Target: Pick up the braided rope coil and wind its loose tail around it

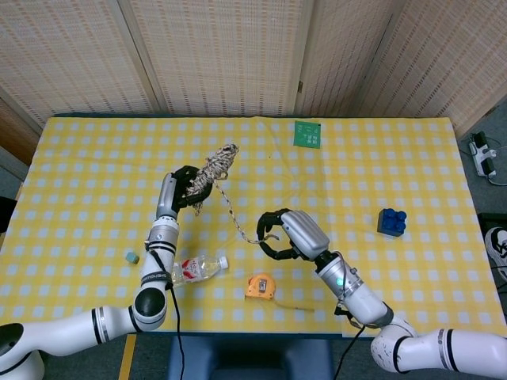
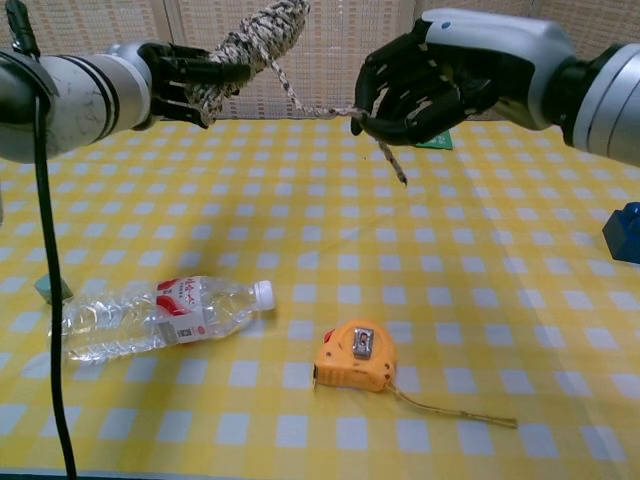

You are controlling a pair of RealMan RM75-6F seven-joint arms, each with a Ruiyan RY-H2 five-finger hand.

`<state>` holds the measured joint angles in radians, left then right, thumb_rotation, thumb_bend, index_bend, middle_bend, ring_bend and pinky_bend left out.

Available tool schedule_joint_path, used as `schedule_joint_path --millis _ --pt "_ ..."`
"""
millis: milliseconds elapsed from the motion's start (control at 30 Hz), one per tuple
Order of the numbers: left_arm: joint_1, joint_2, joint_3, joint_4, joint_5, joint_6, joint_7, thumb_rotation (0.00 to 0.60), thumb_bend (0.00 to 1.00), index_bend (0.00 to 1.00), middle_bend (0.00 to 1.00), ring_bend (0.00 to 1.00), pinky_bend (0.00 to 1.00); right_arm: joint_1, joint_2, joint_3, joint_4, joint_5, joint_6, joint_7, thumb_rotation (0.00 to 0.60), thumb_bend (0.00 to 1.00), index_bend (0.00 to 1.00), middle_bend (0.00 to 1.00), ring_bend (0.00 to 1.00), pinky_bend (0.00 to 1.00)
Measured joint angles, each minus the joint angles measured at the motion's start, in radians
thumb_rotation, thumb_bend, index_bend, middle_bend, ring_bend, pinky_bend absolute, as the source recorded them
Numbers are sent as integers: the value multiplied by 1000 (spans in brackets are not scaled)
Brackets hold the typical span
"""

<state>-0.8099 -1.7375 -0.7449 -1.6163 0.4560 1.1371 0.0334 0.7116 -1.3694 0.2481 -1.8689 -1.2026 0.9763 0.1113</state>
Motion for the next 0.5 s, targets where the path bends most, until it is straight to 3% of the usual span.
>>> schedule_joint_path --millis 200,500 --pt "42 60 -34 -70 -9 -44 -84 600 746 663 677 661 736 3 -26 -13 68 28 -31 27 600 549 671 482 442 336" --pt "104 143 -22 -166 33 -120 -180 600 745 663 677 659 735 16 -54 0 150 96 -70 43 600 549 671 482 443 336"
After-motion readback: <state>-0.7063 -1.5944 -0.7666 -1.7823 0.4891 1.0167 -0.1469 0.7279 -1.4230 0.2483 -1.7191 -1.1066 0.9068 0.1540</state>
